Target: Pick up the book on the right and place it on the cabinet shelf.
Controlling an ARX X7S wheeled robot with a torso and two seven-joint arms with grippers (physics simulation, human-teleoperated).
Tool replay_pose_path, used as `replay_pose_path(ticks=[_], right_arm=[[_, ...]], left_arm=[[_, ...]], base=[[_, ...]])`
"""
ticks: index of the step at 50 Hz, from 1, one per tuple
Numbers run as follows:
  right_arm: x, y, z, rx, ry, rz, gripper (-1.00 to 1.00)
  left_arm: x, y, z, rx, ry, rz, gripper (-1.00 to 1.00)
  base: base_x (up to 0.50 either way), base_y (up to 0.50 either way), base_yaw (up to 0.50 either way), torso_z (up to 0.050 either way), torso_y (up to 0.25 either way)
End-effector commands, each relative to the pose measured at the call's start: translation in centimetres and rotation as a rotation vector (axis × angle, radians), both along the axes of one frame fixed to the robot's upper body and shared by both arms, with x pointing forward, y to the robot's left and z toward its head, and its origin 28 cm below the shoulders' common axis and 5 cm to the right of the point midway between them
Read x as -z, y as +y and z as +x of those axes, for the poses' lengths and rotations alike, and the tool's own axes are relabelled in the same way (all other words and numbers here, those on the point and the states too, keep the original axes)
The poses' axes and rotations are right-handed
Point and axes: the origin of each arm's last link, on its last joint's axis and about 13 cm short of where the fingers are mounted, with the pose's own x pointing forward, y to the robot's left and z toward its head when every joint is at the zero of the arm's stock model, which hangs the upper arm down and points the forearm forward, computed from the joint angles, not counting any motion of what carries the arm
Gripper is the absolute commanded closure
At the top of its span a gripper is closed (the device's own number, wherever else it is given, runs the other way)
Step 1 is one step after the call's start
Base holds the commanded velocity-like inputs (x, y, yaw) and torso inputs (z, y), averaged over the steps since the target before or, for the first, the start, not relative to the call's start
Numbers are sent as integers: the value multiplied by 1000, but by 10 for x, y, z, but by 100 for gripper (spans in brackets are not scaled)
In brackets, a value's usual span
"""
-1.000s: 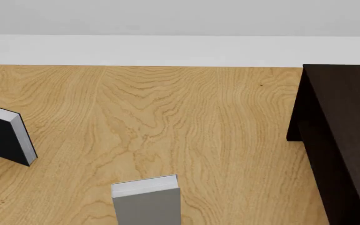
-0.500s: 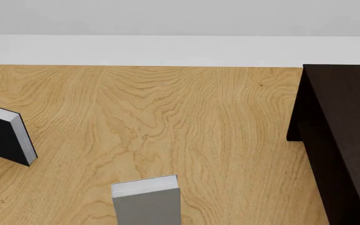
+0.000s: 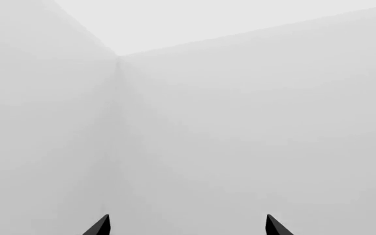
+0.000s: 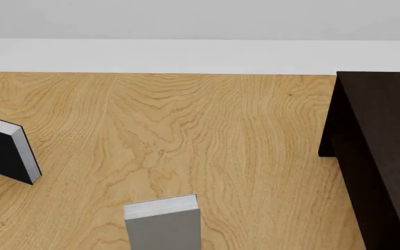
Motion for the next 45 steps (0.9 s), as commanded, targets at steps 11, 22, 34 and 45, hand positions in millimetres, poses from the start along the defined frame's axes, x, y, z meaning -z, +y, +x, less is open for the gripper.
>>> replay_pose_path(ticks=[11, 22, 34, 45], right_arm=[[-6, 2, -2, -33, -25, -2, 100], [-30, 5, 4, -61, -136, 7, 100], [-55, 11, 15, -99, -271, 21, 100], [-79, 17, 30, -125, -416, 51, 100]], left_arm=[[-1, 0, -1, -1, -4, -2, -100], [-3, 0, 0, 2, -11, -2, -100], [-3, -1, 2, 7, -12, 0, -100], [-6, -1, 0, 0, -18, 6, -100]], base=[[0, 0, 0, 0, 0], [0, 0, 0, 0, 0], [0, 0, 0, 0, 1], [0, 0, 0, 0, 1]])
